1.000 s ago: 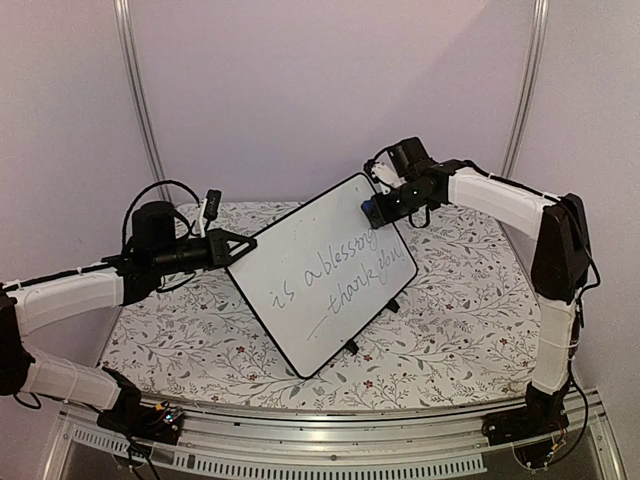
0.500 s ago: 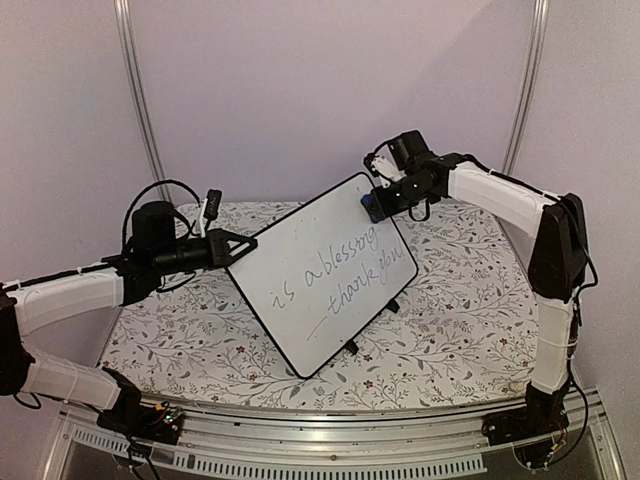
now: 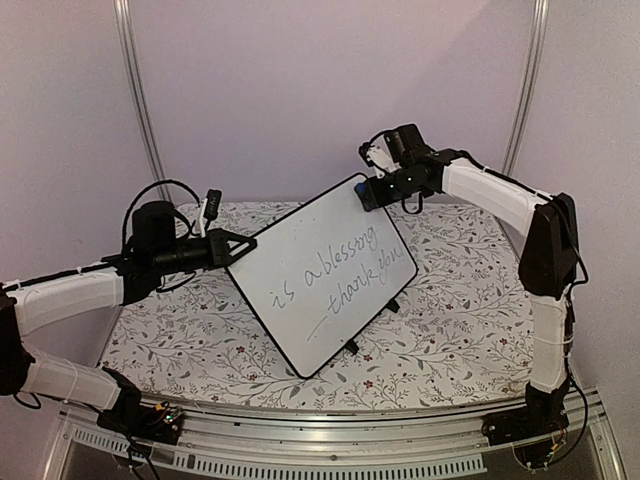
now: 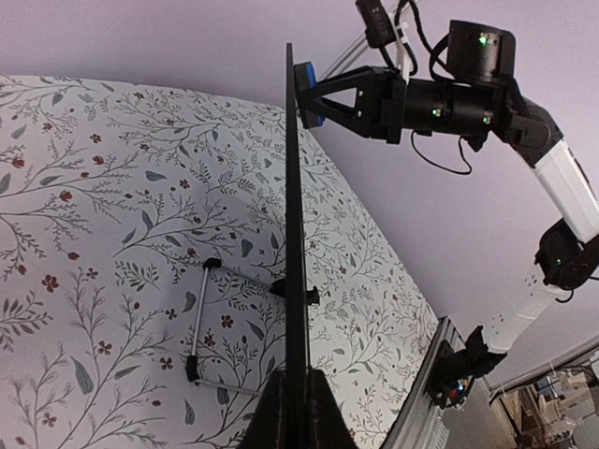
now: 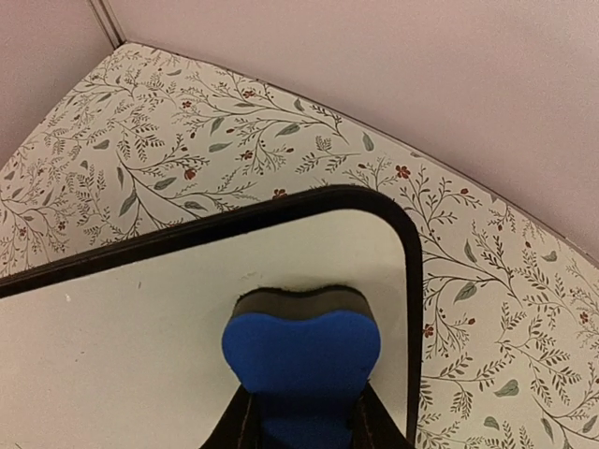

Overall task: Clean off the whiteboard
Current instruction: Erase the whiteboard on the whiteboard stand.

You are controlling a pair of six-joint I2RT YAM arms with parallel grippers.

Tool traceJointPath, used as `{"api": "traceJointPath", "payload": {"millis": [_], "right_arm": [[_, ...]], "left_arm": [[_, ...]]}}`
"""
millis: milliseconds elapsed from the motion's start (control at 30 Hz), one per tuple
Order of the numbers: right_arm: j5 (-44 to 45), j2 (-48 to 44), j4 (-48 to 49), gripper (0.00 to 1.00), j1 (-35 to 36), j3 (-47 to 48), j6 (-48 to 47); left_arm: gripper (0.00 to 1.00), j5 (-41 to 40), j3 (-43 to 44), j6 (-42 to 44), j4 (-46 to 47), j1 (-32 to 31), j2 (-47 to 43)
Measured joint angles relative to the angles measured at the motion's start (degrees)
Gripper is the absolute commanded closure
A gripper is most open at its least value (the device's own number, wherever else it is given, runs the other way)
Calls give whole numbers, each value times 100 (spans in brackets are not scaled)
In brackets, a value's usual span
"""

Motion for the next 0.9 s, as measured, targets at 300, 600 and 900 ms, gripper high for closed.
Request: {"api": "traceJointPath", "payload": {"millis": [300,600,900], "right_arm": [[-20,-608,306,100,-24,-1484,0],[-28,-793,289,100,-24,-1742,4],[-13,-511,26,100,-13,-898,15]], "left_arm": [[100,-52,11,-37,-55,0,0],[100,2,20,13,-48,-2,0],[100,46,22,68,-20,-7,0]]}}
